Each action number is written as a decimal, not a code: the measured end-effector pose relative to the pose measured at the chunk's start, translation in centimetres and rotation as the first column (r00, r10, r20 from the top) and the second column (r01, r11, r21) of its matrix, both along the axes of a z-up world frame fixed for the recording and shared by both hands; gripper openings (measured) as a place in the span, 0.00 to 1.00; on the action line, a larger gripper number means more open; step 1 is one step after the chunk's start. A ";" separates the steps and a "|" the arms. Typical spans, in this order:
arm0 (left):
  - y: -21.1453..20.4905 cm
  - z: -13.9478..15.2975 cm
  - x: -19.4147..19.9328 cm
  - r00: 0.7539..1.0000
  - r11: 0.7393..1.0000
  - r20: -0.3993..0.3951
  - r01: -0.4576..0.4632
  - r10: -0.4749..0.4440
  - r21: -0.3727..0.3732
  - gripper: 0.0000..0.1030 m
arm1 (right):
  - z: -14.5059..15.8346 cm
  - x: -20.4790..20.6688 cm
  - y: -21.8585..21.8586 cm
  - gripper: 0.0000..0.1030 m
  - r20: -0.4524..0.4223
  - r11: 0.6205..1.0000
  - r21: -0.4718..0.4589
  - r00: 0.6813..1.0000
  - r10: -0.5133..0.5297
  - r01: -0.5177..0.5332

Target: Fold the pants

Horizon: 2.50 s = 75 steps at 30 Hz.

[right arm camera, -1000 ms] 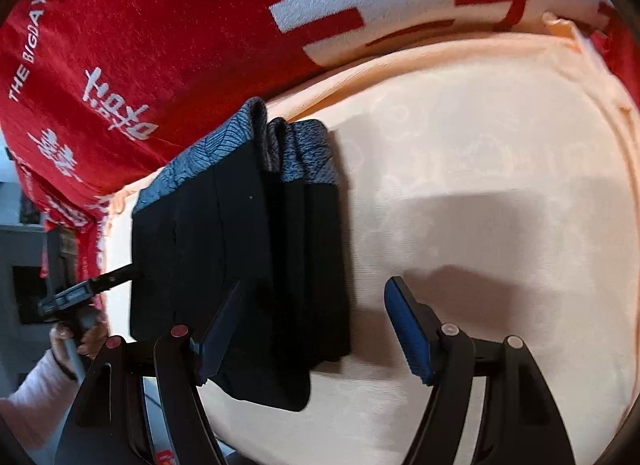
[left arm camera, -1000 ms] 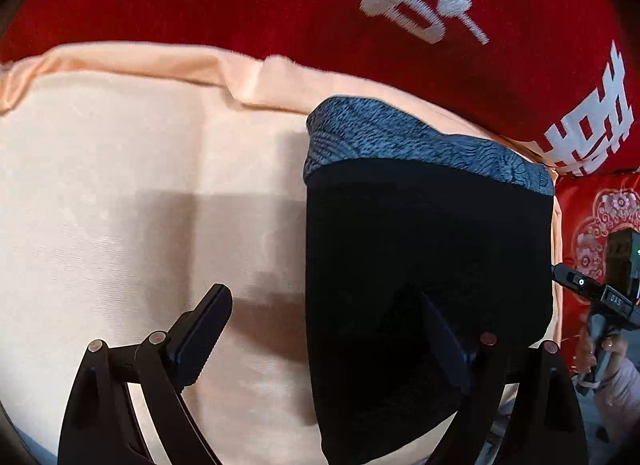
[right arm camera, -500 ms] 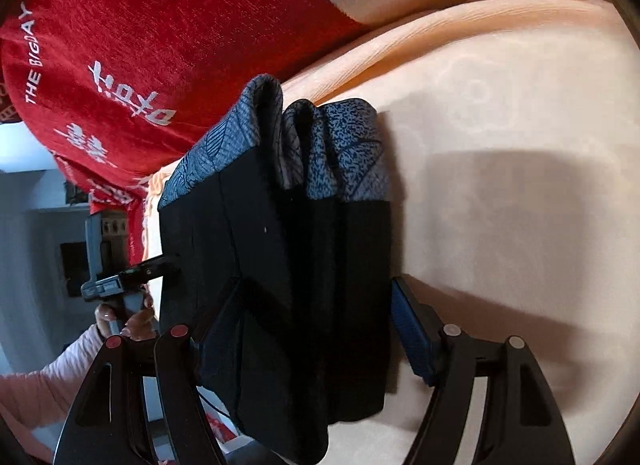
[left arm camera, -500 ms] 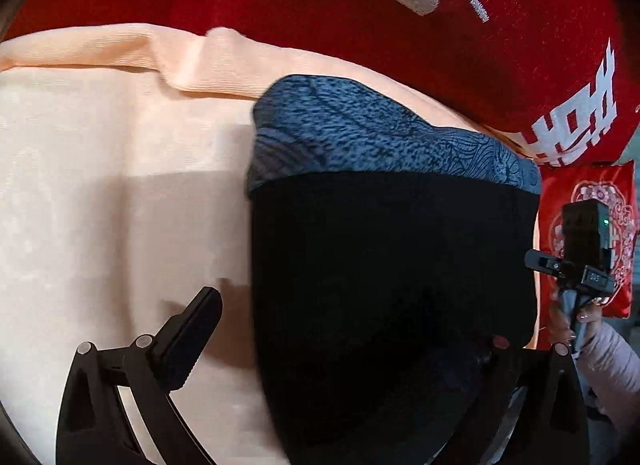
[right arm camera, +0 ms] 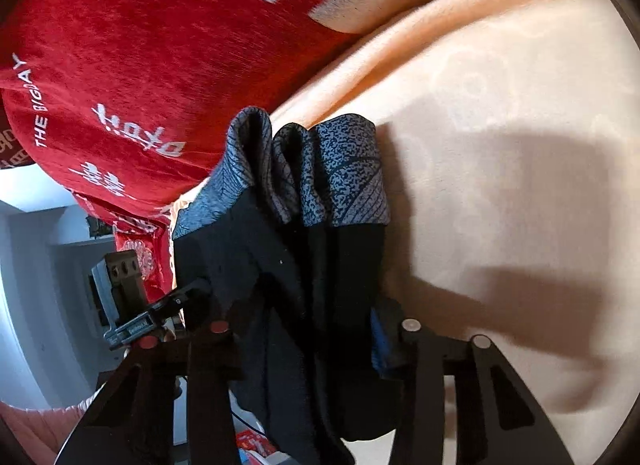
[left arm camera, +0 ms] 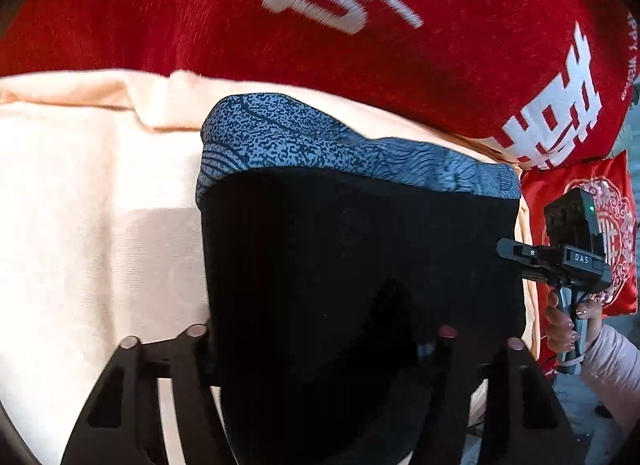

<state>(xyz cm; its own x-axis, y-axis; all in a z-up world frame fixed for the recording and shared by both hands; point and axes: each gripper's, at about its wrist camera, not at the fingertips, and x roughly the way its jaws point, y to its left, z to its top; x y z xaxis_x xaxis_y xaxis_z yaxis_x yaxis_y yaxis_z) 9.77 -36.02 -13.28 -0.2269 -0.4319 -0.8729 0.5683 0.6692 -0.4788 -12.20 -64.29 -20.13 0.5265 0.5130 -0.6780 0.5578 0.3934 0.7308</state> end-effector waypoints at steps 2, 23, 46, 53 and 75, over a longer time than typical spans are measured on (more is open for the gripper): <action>0.2 0.9 -0.1 1.000 1.000 0.003 -0.009 0.009 -0.009 0.54 | 1.0 -0.3 0.3 0.40 0.015 1.000 0.003 1.000 -0.020 0.020; 8.2 2.9 -6.4 0.999 0.998 -0.016 0.051 -0.050 0.039 0.53 | 2.0 -8.0 10.2 0.39 0.021 0.997 0.072 0.999 -0.033 0.031; 9.1 8.4 -11.1 0.959 0.935 0.272 -0.166 0.078 0.315 0.87 | 6.6 -10.2 11.5 0.60 -0.282 0.969 -0.231 0.959 0.016 -0.085; 7.9 10.6 -13.9 0.953 0.927 0.301 -0.135 0.026 0.350 0.87 | 8.9 -11.6 14.3 0.77 -0.383 0.930 -0.335 0.924 0.012 -0.151; 11.7 15.2 -18.5 0.935 0.922 0.309 0.043 -0.173 0.385 1.00 | 16.7 -7.9 25.0 1.00 -0.403 0.851 -0.506 0.911 -0.089 -0.141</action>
